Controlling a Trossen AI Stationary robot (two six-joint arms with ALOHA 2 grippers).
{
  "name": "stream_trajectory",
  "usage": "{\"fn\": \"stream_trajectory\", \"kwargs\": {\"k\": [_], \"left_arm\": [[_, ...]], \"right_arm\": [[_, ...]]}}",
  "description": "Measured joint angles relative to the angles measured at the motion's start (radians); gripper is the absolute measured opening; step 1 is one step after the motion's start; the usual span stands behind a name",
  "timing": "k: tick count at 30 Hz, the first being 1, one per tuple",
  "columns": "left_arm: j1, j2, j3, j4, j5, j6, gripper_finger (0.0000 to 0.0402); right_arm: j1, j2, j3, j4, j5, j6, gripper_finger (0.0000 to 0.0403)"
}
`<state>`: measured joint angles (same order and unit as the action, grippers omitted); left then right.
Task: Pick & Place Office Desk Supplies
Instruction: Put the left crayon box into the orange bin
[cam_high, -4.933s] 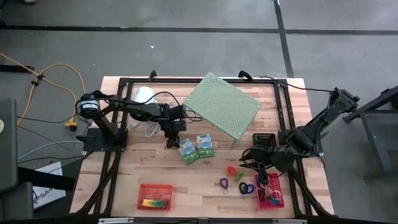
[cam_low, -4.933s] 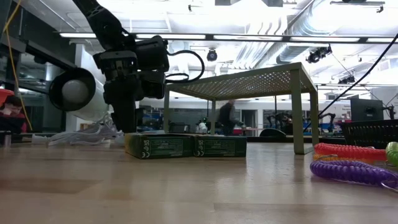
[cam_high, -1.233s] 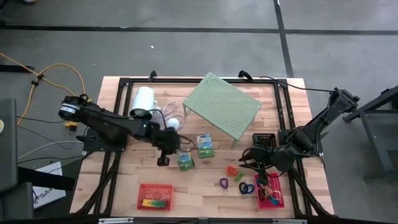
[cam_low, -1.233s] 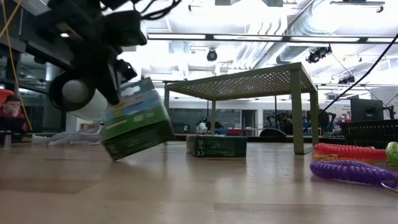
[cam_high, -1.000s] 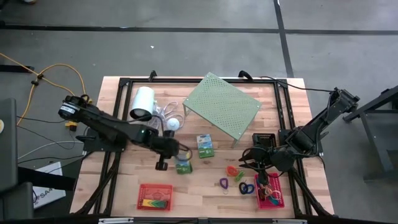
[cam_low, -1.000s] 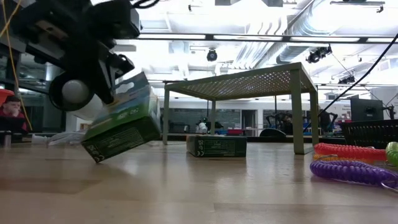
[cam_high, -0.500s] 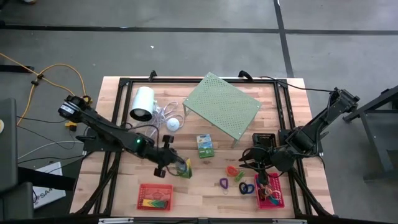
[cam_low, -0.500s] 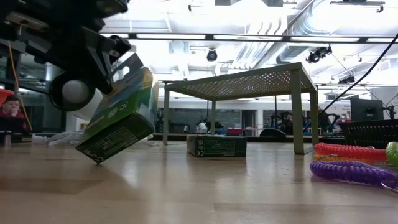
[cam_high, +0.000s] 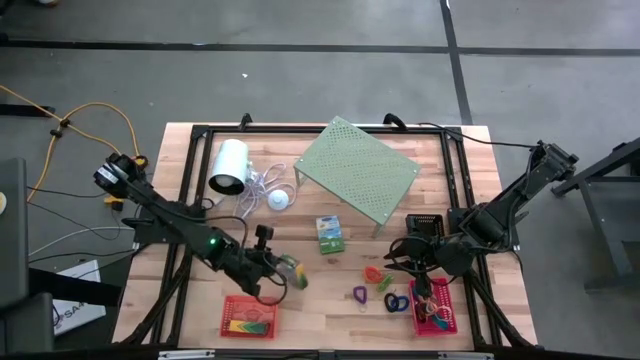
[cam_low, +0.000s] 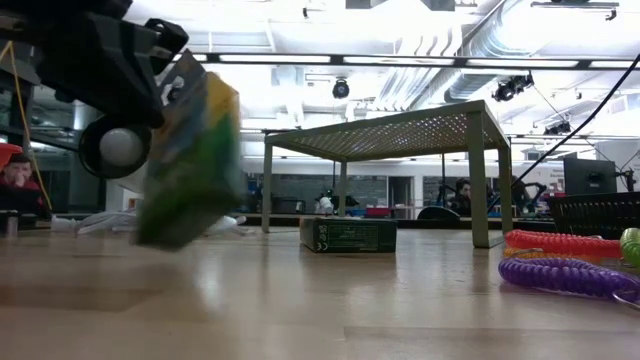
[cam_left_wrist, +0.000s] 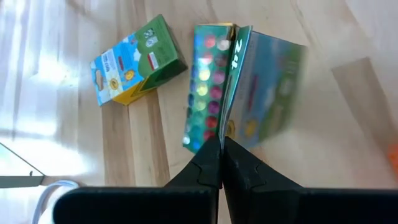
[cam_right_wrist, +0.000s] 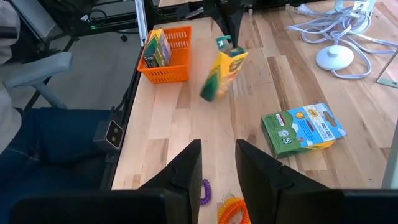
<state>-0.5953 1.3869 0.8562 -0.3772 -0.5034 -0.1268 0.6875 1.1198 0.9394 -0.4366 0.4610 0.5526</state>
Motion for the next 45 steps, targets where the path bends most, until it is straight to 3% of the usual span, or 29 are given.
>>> {"fn": "stream_trajectory", "kwargs": {"k": [31, 45], "left_arm": [[0.001, 0.0, 0.08, -0.287, 0.05, -0.032, 0.0], [-0.048, 0.0, 0.08, -0.297, 0.046, -0.124, 0.0]], "right_arm": [[0.0, 0.0, 0.0, 0.0, 0.0, 0.0, 0.0086], [0.0, 0.0, 0.0, 0.0, 0.0, 0.0, 0.0086]]}}
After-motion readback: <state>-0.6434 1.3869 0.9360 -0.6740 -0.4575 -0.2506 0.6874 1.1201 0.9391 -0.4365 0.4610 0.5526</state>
